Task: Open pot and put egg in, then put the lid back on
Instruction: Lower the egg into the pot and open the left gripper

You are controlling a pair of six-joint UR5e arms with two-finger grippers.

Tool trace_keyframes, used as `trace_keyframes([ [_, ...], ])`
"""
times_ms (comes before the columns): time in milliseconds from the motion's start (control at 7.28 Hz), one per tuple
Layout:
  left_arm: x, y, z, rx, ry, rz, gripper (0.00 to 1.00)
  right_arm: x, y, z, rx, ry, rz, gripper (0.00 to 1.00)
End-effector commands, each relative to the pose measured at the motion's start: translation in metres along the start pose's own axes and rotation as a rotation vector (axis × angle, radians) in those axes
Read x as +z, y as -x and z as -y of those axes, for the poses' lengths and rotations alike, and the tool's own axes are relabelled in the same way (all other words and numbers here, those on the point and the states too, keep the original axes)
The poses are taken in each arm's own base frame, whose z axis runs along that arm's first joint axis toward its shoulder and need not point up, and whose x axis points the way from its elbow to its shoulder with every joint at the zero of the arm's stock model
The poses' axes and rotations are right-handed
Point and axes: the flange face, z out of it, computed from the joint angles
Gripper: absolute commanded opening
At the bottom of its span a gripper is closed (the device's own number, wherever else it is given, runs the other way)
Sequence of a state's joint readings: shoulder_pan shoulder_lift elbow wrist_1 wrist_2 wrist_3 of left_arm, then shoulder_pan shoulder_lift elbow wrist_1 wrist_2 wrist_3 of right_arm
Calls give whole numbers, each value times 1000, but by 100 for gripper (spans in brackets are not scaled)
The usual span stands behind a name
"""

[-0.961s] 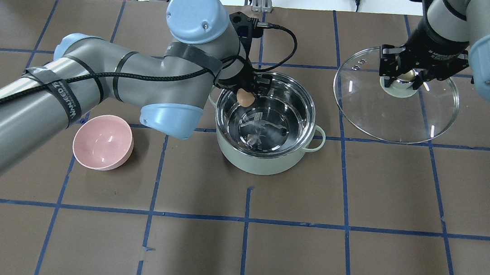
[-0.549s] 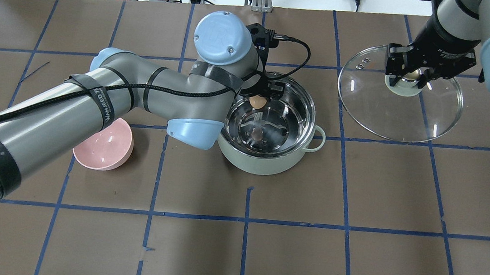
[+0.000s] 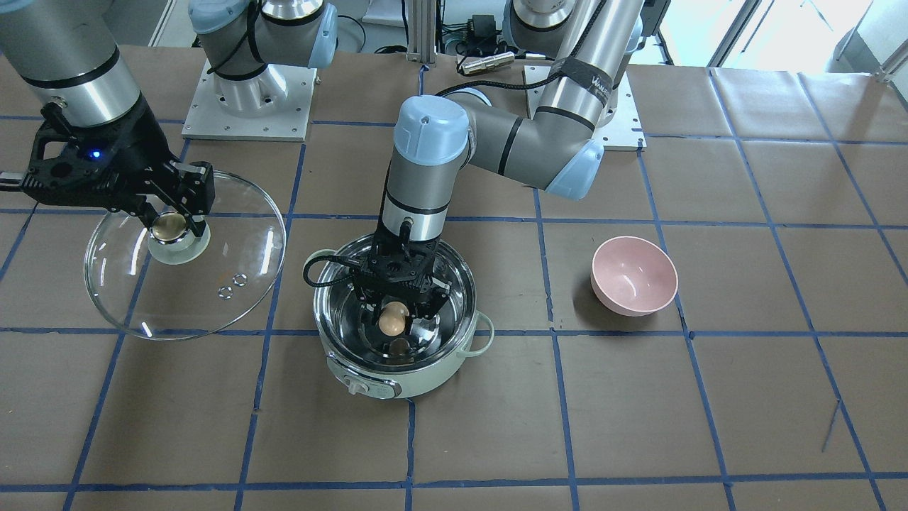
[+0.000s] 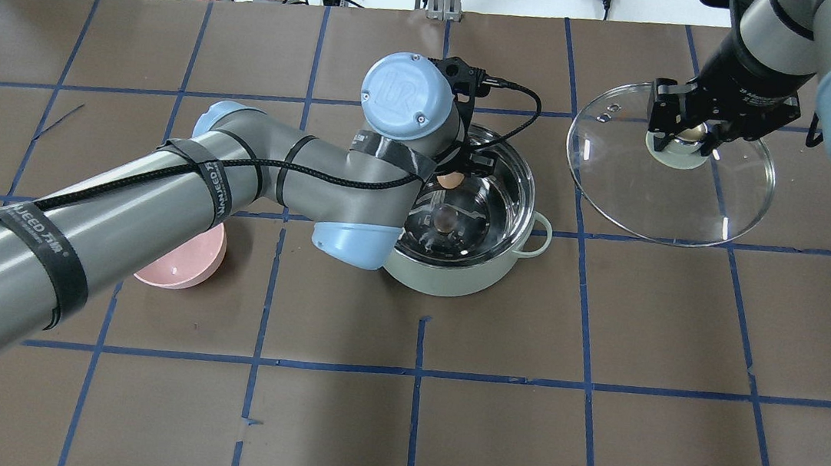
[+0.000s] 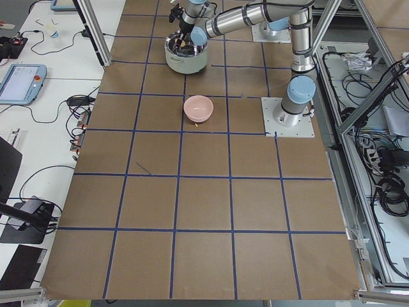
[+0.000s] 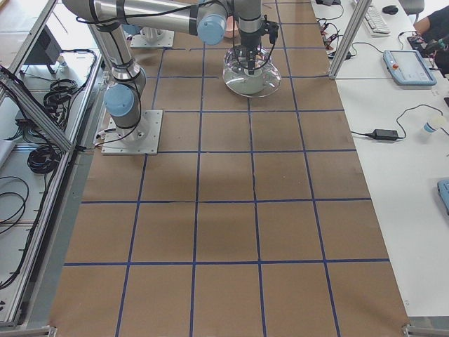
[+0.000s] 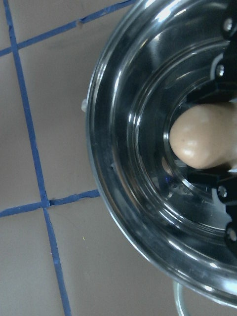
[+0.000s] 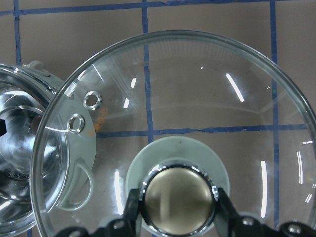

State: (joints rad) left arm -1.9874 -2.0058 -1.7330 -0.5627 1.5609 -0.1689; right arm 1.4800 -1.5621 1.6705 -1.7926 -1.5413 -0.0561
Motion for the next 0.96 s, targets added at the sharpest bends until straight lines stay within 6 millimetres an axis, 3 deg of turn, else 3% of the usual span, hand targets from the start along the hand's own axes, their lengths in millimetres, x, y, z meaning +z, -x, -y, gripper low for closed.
trace_keyframes([
  [0, 11, -1, -2, 2, 1, 0, 3, 0, 0, -1, -1, 0, 1, 32],
  [275, 13, -1, -3, 2, 6, 1, 17, 1, 1, -2, -4, 1, 1, 33],
  [412, 11, -1, -3, 2, 3, 2, 54, 3, 1, -2, -4, 4, 0, 33],
  [549, 6, -1, 0, 1, -6, 0, 67, 3, 1, -2, -4, 3, 0, 33],
  [824, -15, 1, 7, 13, -40, 0, 80, 2, 2, -2, -18, -2, 0, 33],
])
